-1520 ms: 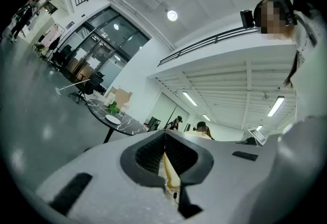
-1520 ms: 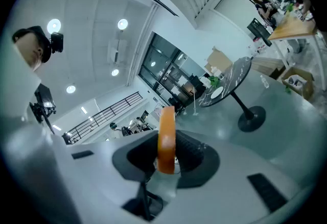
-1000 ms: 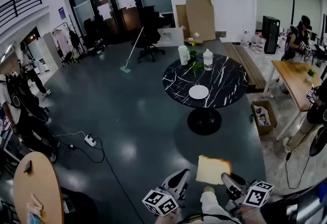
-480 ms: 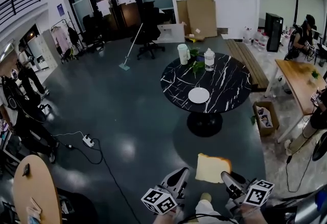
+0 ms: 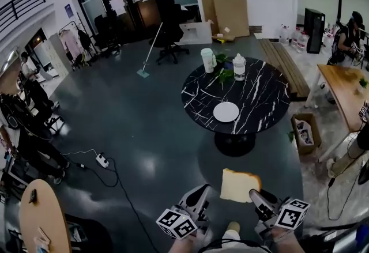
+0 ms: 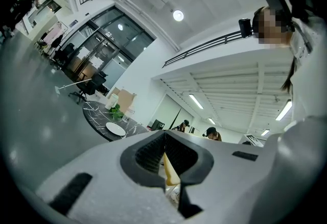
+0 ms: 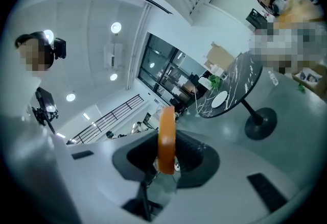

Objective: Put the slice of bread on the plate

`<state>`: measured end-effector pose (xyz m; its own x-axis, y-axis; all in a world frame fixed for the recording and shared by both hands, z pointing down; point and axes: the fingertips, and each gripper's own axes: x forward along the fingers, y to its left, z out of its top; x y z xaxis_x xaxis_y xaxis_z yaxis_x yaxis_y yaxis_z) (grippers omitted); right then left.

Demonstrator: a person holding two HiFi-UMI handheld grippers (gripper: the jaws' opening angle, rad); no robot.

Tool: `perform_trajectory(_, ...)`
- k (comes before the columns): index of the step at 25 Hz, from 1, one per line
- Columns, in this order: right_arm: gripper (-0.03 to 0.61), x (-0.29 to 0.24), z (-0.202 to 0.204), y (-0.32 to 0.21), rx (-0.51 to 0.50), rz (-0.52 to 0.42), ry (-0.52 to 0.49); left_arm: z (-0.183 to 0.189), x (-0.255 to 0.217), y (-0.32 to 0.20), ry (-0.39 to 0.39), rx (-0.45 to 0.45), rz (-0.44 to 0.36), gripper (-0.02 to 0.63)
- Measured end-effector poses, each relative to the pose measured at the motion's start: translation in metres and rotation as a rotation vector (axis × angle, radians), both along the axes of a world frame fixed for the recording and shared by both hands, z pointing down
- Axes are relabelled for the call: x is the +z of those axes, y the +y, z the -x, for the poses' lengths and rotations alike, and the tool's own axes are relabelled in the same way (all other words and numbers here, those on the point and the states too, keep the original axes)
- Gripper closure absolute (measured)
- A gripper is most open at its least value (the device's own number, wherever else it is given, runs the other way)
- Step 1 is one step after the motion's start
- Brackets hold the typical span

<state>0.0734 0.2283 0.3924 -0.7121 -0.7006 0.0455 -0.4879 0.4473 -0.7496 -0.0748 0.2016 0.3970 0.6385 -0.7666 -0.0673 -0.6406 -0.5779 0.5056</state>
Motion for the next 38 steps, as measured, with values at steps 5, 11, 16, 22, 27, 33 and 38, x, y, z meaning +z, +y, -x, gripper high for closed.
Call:
perform_trajectory(5, 0.491, 0.005, -0.005, -0.03, -0.023, 0.009, -0.014, -0.007, 0.007, -0.025, 0.0, -0.012, 0.01, 0.606)
perform_trajectory(11, 0.491, 0.001, -0.012, -0.051, -0.04, -0.003, -0.027, -0.013, 0.001, -0.044, -0.004, -0.041, 0.005, 0.606)
perform_trajectory(16, 0.491, 0.002, -0.017, -0.061, -0.052, -0.008, -0.023, -0.021, 0.001, -0.057, 0.012, -0.042, -0.005, 0.606)
perform_trajectory(22, 0.491, 0.008, -0.021, -0.074, -0.045, 0.01, -0.028, -0.026, 0.006, -0.071, 0.003, -0.027, 0.003, 0.606)
perform_trajectory(27, 0.491, 0.013, -0.023, -0.098, -0.036, 0.021, -0.024, -0.026, 0.017, -0.097, 0.014, -0.034, 0.029, 0.606)
perform_trajectory(33, 0.491, 0.016, -0.029, -0.138, -0.01, 0.041, -0.013, -0.037, 0.02, -0.147, 0.025, 0.01, 0.039, 0.606)
perform_trajectory(38, 0.491, 0.015, -0.027, -0.187, 0.007, 0.04, -0.007, -0.041, 0.013, -0.2, 0.032, 0.036, 0.012, 0.606)
